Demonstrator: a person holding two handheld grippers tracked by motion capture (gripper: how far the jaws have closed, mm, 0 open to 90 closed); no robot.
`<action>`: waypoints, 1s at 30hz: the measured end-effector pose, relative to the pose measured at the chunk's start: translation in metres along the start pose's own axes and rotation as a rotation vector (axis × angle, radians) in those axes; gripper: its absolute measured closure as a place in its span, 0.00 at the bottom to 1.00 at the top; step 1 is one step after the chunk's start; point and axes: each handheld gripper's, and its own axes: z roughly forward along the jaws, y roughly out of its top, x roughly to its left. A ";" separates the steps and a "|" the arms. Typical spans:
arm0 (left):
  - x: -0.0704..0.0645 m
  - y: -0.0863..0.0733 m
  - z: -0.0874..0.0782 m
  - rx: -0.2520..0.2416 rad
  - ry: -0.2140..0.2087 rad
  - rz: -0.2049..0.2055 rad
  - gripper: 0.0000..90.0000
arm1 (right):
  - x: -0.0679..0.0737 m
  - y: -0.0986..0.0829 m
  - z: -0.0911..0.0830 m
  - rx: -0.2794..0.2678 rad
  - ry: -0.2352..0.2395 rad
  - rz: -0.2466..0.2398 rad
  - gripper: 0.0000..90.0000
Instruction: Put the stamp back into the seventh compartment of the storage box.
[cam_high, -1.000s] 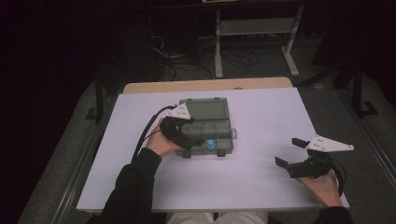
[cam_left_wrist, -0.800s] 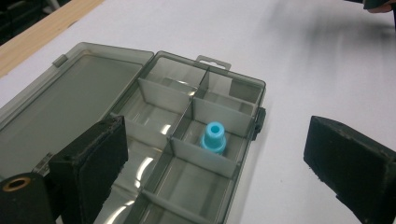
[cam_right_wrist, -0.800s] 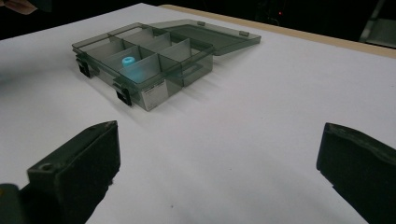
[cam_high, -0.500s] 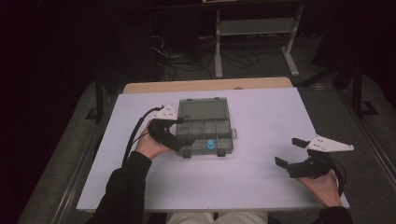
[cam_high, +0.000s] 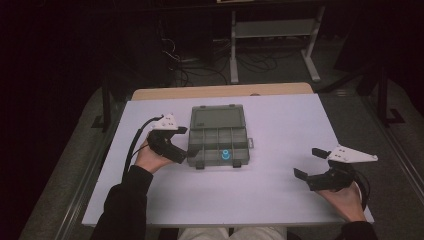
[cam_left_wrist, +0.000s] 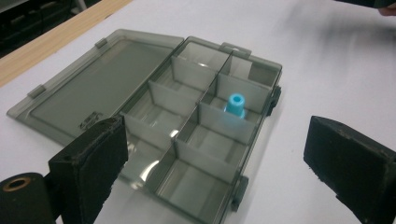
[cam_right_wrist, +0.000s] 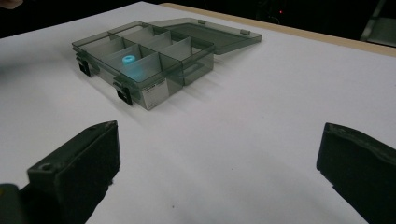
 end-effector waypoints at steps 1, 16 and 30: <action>0.001 -0.001 -0.001 0.002 0.002 0.001 0.07 | 0.000 0.000 0.000 0.001 -0.001 0.000 0.00; 0.005 -0.021 -0.021 -0.022 0.036 -0.029 0.07 | 0.000 0.000 0.000 0.001 -0.003 0.001 0.00; 0.009 -0.046 -0.038 -0.046 0.070 -0.076 0.07 | 0.000 0.000 0.000 0.004 -0.001 0.000 0.00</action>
